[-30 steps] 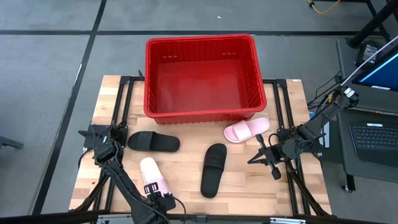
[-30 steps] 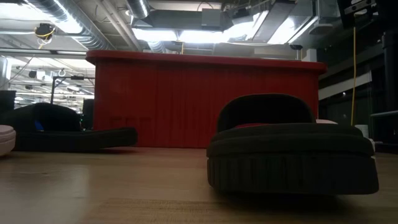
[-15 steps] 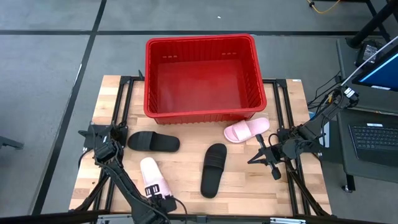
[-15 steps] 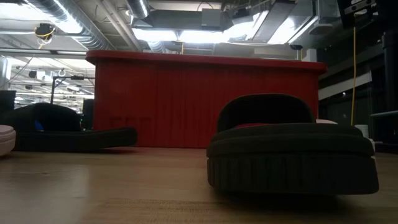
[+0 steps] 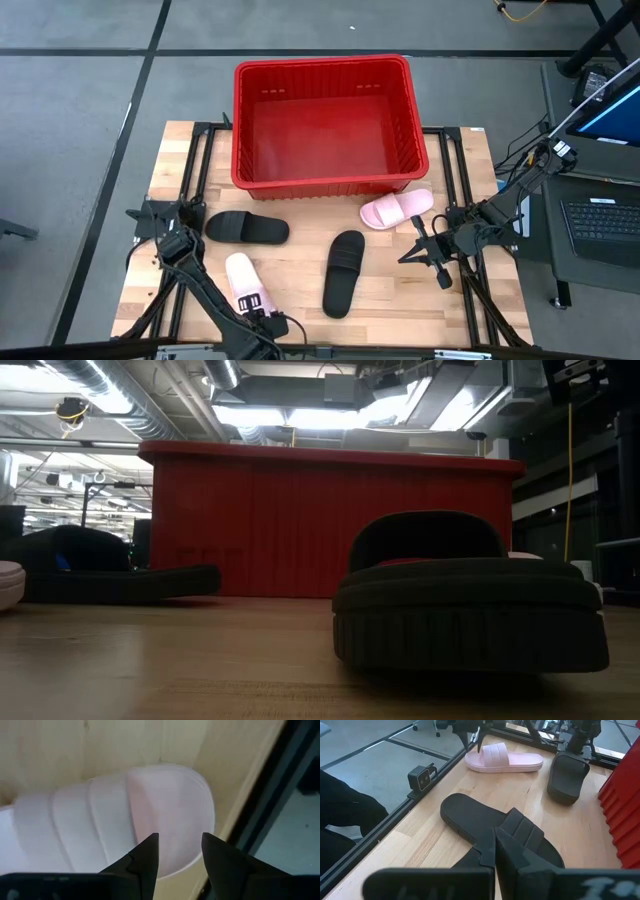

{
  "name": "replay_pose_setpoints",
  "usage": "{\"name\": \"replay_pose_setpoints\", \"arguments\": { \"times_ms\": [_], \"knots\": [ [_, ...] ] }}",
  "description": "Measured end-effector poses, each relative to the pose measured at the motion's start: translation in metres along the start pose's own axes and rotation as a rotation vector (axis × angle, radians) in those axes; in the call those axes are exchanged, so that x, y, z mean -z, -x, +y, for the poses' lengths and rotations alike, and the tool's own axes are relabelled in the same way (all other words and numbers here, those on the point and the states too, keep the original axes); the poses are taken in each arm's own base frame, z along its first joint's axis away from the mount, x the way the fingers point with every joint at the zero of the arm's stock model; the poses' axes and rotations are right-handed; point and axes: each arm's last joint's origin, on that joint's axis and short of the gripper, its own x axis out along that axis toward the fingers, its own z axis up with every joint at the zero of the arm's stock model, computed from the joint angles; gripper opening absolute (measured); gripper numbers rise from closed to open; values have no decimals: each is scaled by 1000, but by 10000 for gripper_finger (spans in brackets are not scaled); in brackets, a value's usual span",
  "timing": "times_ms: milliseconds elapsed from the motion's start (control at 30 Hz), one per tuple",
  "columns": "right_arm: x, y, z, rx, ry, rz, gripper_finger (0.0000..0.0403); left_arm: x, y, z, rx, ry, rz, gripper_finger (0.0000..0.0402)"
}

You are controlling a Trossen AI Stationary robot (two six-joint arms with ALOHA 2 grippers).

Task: Pick and place slides into bin
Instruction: Put the top pink slide into the red bin

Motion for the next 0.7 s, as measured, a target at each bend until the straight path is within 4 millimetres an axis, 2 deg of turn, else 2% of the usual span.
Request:
{"name": "replay_pose_setpoints", "arguments": {
  "times_ms": [333,500,700],
  "knots": [
    [0,0,0,-1,-1,-3,5,4,-10,11,-166,-5,73,143],
    [0,0,0,-1,-1,-4,5,4,-9,17,-243,-1,37,143],
    [0,0,0,-1,-2,-4,5,4,-8,15,-212,73,53,143]
  ]
}}
